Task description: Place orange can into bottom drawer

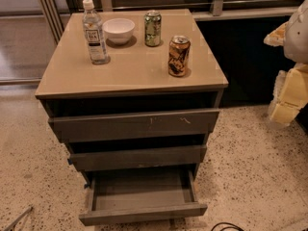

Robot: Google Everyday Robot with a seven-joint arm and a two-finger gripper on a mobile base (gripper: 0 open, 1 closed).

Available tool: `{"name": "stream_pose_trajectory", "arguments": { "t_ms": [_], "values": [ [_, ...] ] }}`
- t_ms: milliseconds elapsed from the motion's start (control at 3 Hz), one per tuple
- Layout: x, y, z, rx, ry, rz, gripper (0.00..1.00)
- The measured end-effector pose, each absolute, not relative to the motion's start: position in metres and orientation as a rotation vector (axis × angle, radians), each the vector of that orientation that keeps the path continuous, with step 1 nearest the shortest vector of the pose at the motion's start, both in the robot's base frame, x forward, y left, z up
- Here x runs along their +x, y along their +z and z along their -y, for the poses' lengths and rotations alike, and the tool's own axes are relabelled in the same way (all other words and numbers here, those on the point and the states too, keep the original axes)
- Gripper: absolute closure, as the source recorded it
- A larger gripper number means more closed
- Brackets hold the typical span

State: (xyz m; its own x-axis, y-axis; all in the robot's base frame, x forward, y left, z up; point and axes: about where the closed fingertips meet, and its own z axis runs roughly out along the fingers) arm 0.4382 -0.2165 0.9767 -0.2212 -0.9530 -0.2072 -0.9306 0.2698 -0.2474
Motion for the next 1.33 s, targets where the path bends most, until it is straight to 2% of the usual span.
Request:
{"name": "stream_pose_trajectory", "arguments": {
  "t_ms": [667,1333],
  "values": [
    [0.459,0.977,0.213,-1.692,-0.101,-2.179,0.0],
    [0.58,0.984,0.197,-1.551,-0.056,-2.013,0.0]
  ]
}}
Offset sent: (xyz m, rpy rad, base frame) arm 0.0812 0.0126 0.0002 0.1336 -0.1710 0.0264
